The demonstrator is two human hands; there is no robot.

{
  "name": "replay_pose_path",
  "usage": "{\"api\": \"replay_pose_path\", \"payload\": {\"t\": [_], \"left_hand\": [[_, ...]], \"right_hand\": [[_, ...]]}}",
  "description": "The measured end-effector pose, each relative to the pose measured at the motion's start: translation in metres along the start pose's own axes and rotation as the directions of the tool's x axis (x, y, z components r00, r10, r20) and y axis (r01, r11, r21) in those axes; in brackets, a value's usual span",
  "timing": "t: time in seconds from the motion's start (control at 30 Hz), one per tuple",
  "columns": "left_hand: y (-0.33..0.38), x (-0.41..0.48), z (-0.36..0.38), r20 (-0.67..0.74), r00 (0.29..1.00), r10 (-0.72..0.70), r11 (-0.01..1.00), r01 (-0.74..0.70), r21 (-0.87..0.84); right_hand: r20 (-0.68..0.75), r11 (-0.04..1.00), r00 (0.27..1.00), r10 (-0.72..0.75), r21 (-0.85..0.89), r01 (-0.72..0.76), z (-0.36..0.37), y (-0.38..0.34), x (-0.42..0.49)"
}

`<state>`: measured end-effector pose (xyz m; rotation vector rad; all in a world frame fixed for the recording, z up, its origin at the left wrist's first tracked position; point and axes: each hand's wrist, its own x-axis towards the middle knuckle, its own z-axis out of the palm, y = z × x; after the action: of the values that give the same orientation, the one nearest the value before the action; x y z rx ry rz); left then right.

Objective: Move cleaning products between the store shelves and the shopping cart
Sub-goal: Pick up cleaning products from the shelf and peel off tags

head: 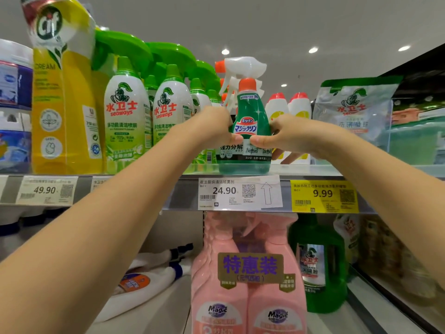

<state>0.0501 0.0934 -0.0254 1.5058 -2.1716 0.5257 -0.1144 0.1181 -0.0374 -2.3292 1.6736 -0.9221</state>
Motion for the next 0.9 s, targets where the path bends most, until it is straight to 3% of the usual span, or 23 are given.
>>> {"api": "replay_pose_path", "payload": {"t": [0.7, 0.8, 0.9], "left_hand": [[0.003, 0.007, 0.01, 0.003, 0.996, -0.086, 0.993, 0.086, -0.077], [0.006, -0.004, 0.007, -0.076, 0.993, -0.089, 0.988, 0.079, -0.131], [0.006, -0.023, 0.004, -0.243, 0.967, -0.073, 0.969, 0.011, -0.245]], "right_hand": [[-0.035, 0.998, 0.998, 0.045, -0.049, -0.047, 0.008, 0.001, 0.014], [-0.152, 0.998, 0.988, 0.024, -0.062, -0.033, 0.007, -0.003, 0.009], [-0.363, 0.991, 0.925, -0.112, -0.116, 0.074, 0.001, -0.008, -0.007]]}}
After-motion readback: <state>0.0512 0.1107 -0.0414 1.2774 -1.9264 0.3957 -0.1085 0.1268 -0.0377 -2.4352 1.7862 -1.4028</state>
